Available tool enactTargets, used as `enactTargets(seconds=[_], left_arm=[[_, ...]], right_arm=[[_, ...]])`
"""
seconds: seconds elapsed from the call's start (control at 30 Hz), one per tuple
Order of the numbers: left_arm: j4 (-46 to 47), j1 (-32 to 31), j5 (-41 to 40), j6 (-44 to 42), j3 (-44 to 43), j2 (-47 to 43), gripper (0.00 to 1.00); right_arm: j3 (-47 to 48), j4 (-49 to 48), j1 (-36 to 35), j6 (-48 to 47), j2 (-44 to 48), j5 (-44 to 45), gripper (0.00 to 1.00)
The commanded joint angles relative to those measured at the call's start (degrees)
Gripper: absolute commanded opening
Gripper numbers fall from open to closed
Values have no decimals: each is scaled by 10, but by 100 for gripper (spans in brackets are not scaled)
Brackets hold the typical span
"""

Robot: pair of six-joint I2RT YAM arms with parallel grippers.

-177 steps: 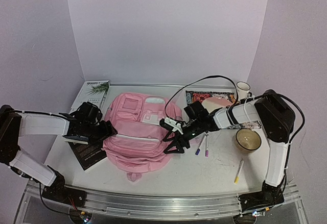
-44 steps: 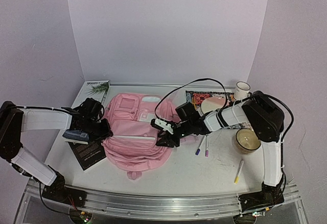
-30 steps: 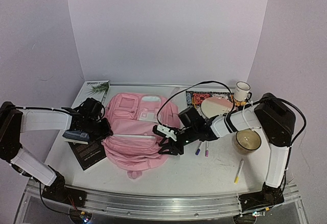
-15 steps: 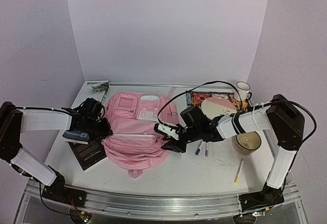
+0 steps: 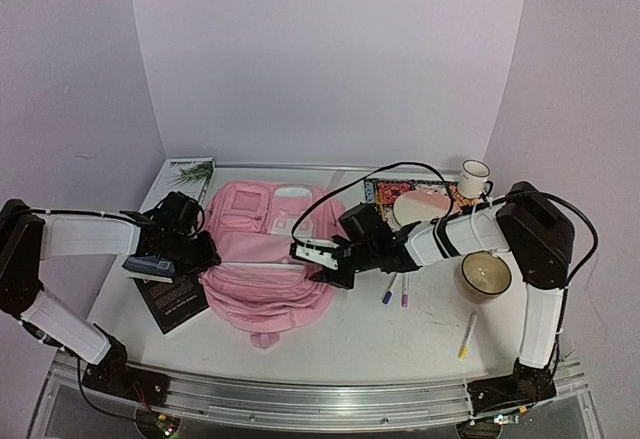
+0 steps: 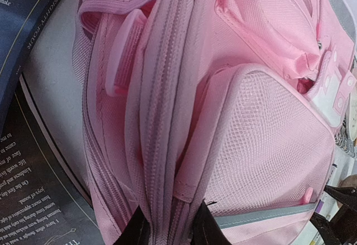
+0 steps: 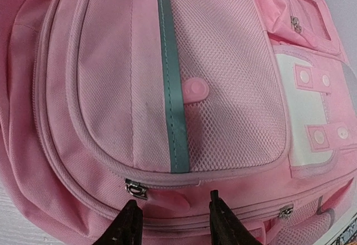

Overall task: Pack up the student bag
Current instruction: Grab the upper front pocket of the student bag, then unzip the upper front pocket of the student bag.

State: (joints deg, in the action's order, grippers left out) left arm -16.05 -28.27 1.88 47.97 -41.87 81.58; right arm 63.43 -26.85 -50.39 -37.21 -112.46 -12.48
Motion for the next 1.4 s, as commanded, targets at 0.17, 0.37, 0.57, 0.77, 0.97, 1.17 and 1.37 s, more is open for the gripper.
enactTargets(seconds=[0.17, 0.37, 0.57, 0.77, 0.97, 1.17, 1.37], left_arm=[[3, 4, 4, -2, -1, -13, 0], [4, 4, -5, 13, -1, -22, 0], [7, 4, -24, 40, 4, -34, 0], [19, 4, -59, 79, 24, -55, 0], [37, 3, -75, 121, 53, -79, 0], [63, 2, -95, 164, 80, -115, 0], [86, -3, -106, 182, 86, -126, 0]], right_arm=[[53, 62, 1, -25, -50, -35, 35], [40, 94, 1, 3, -31, -61, 13], [16, 129, -3, 47, 11, -83, 0], [10, 156, -26, 152, 48, -79, 0], [25, 188, -60, 302, 48, -50, 0], [71, 236, -71, 481, 25, -92, 0], [111, 253, -73, 574, 22, -105, 0]])
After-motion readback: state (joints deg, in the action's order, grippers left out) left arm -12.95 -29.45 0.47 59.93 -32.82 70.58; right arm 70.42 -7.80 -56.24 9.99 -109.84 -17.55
